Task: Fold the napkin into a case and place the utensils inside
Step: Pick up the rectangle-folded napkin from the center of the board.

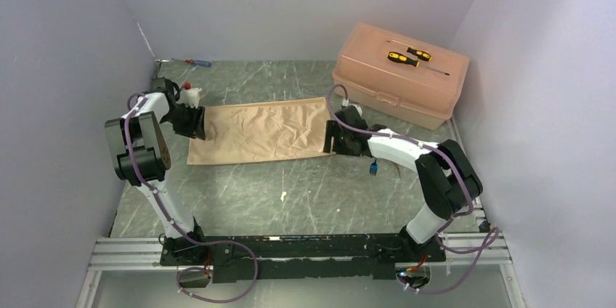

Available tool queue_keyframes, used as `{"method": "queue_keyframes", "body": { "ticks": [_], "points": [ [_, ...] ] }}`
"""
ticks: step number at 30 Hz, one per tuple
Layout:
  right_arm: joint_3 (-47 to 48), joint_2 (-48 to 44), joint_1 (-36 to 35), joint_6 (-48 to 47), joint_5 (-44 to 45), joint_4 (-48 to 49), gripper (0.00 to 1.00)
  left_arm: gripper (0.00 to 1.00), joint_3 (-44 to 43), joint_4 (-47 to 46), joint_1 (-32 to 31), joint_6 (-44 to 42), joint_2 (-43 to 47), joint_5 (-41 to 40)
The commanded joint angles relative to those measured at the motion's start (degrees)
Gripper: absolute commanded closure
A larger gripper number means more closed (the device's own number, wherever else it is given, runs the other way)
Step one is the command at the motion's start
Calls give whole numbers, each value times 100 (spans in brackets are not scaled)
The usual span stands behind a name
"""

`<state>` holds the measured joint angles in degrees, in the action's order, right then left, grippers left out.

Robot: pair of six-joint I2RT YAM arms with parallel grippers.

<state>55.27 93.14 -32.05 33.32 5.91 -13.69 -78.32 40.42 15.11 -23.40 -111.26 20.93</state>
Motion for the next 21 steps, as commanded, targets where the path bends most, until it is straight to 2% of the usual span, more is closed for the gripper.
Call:
{"method": "queue_keyframes", "body": {
  "ticks": [1, 10, 16, 21],
  "points": [
    [-351, -162, 28, 671, -719, 441, 29, 51, -124, 495, 66, -557, 402, 248],
    [-583, 111, 72, 1176, -927, 795, 35, 51, 269, 618, 123, -1164, 783, 76],
    [-546, 206, 234, 1207, -700, 695, 40, 53, 731, 254, 123, -1428, 784, -130],
    [-740, 170, 336, 1277, -606, 763, 40, 55, 922, -87, 128, -1534, 662, -369]
  ]
}}
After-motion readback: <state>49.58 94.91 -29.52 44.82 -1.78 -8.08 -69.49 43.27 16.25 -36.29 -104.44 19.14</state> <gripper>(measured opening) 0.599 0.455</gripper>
